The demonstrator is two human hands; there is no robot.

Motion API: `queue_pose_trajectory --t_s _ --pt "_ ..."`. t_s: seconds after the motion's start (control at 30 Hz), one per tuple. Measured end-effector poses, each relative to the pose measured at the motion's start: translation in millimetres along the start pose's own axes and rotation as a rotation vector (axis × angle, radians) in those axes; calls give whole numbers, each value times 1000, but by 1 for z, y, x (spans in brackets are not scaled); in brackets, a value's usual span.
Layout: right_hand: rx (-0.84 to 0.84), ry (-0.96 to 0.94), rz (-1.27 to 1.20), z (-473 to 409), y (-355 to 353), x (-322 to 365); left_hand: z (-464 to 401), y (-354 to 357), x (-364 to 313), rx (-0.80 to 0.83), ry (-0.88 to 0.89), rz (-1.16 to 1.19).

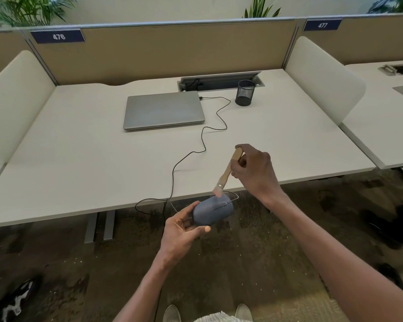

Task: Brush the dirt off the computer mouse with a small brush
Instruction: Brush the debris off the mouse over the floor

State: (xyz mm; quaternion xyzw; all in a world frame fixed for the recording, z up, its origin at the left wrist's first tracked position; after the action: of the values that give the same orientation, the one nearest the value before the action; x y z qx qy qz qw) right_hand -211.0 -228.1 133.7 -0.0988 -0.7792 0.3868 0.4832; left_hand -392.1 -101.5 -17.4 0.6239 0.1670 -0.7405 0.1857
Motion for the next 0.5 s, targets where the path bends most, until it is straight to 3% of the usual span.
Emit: queue_pose_trajectory --t_s 0.2,0.5 --pt "86 -95 -122 28 13 19 -2 4 -8 4 0 27" --pt "-42 -59 3 18 -18 -1 1 2 -6 3 0 70"
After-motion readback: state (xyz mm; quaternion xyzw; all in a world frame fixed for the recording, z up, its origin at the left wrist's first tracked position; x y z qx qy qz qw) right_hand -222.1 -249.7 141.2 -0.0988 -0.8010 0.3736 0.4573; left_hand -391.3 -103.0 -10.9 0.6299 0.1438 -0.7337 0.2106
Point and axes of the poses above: each hand's wrist, its own z-axis away from the middle knuckle, its own y-axis out of the palm, x = y × z, the point moved 5 cm from there along -z, towards the middle knuckle, and after that the axes turned 2 degrees about -y, right-handed, at the moved point
